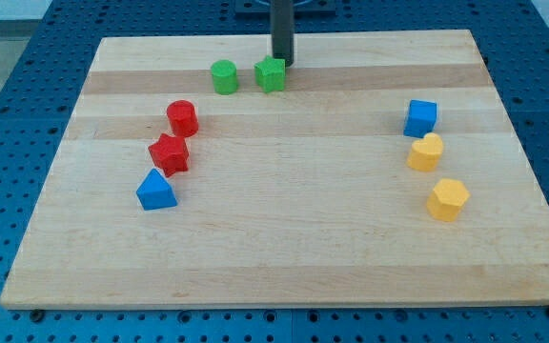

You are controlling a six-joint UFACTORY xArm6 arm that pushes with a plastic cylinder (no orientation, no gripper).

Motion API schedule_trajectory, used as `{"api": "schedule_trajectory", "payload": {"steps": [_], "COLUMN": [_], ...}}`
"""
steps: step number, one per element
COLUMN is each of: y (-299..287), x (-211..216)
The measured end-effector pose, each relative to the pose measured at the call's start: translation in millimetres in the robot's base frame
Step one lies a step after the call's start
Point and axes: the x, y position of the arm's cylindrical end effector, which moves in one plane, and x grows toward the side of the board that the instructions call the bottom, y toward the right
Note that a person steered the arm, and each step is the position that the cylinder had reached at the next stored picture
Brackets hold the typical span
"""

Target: Drag the green circle diagonal to the top left of the green star

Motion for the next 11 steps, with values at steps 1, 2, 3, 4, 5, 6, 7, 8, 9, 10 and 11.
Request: {"api": "schedule_trajectory", "payload": {"steps": [1, 2, 3, 4, 5, 6, 7, 8, 9, 10, 11], "y": [-16, -52, -53, -36, -83, -118, -115, -24, 0, -34, -63], "x": [24, 32, 55, 61, 65, 45, 17, 62, 119, 103, 77]}}
